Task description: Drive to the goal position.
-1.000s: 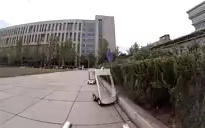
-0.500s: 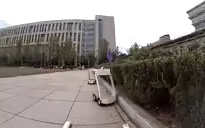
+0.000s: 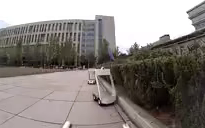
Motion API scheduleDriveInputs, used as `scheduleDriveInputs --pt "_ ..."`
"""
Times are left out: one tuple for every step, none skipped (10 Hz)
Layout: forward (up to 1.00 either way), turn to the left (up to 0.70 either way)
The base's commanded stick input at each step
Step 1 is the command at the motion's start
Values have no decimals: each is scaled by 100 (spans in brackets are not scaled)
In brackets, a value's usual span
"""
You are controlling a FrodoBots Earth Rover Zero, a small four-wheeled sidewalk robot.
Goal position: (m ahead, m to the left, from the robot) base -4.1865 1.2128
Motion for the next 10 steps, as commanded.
scheduleDriveInputs --pt "6 0" --pt "6 0" --pt "6 0" --pt "6 0" --pt "6 0" --pt "6 0" --pt "6 0" --pt "6 0" --pt "6 0" --pt "6 0"
